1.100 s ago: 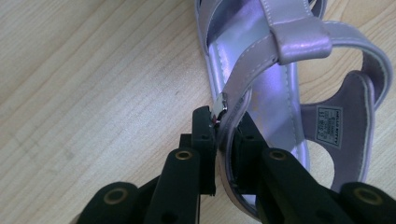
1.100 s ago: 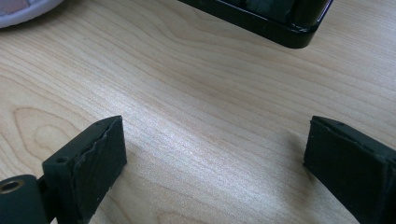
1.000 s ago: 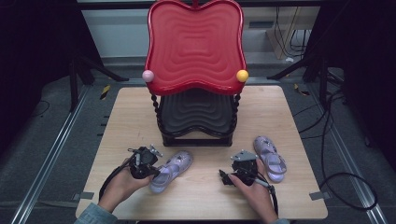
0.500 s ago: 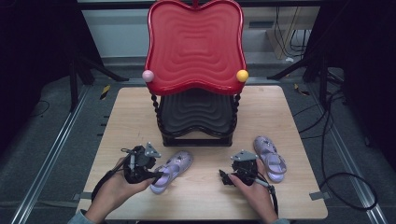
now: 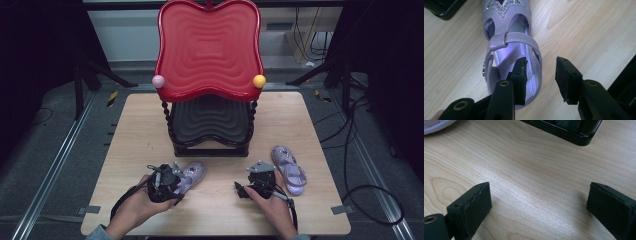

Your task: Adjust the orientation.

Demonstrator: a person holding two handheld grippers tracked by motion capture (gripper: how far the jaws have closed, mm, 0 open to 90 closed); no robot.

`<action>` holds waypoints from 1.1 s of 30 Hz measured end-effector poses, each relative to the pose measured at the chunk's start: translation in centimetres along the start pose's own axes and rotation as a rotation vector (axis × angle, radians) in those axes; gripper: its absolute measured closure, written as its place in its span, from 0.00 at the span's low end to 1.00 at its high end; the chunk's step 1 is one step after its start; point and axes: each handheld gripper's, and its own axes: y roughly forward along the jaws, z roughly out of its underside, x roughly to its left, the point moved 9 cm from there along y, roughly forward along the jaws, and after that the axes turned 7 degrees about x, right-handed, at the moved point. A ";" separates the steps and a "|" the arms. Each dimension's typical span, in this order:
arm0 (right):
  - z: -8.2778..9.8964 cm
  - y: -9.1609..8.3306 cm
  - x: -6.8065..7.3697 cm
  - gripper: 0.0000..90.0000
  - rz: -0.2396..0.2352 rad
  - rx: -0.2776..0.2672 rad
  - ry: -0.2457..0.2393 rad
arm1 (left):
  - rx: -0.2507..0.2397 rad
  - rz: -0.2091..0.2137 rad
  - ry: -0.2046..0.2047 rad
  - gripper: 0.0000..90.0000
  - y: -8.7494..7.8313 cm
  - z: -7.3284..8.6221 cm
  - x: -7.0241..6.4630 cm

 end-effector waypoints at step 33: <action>0.0 0.0 0.0 0.07 0.000 0.000 0.000 | 0.076 0.028 -0.010 0.92 3.0 0.4 0.5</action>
